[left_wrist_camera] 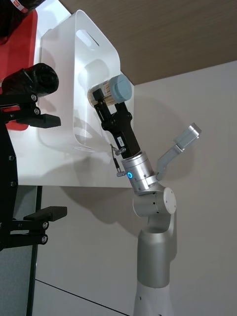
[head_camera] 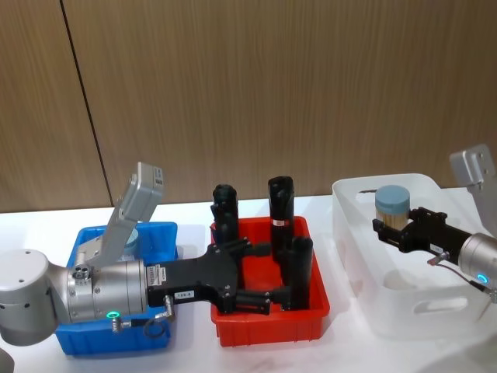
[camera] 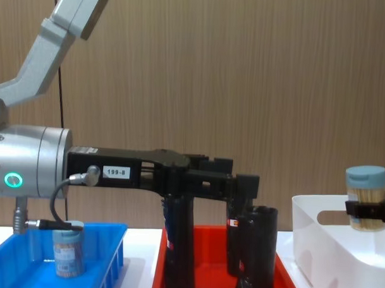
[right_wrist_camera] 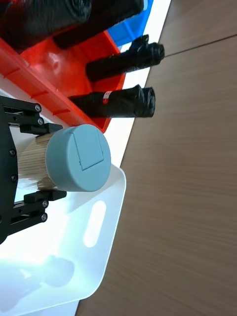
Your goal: Pick the cotton swabs from the blue box and place them into the white box.
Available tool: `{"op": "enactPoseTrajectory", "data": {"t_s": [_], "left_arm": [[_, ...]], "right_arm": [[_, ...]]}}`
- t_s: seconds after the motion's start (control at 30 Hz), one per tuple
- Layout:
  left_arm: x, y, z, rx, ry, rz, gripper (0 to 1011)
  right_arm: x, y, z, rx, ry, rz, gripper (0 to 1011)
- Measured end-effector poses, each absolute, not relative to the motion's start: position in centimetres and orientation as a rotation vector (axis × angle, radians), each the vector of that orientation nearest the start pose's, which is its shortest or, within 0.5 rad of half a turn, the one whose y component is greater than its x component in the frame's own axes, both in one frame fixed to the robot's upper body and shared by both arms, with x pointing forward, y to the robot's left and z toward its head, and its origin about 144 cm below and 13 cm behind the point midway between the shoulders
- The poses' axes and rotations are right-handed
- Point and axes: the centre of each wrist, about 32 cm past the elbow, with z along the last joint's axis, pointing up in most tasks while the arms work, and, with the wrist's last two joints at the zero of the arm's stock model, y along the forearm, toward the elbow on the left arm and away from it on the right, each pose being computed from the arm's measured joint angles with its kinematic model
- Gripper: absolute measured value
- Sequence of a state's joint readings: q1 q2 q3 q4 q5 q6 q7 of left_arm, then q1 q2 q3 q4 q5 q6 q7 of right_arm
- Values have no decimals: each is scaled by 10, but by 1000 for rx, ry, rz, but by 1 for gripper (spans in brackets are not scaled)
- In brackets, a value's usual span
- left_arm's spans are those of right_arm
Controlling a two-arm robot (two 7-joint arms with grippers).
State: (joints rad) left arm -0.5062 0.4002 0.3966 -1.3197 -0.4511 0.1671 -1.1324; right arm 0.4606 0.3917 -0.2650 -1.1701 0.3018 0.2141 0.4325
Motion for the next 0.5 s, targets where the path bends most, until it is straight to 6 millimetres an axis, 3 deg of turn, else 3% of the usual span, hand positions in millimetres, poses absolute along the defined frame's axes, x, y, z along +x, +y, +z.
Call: {"op": "enactPoseTrajectory", "data": {"t_s": [0.07,0.23,0.5], "left_arm": [[578,262,1235,93,32,197,1004],[578,262,1235,93,32,197,1004],[578,262,1235,93,32,197,1004]], "right_arm": [[578,-317,1190,-274,102,-1080,649],[580,-319,1186,-277,111,-1095,817],[581,-321,1184,-275,110,-1106,1001]]}}
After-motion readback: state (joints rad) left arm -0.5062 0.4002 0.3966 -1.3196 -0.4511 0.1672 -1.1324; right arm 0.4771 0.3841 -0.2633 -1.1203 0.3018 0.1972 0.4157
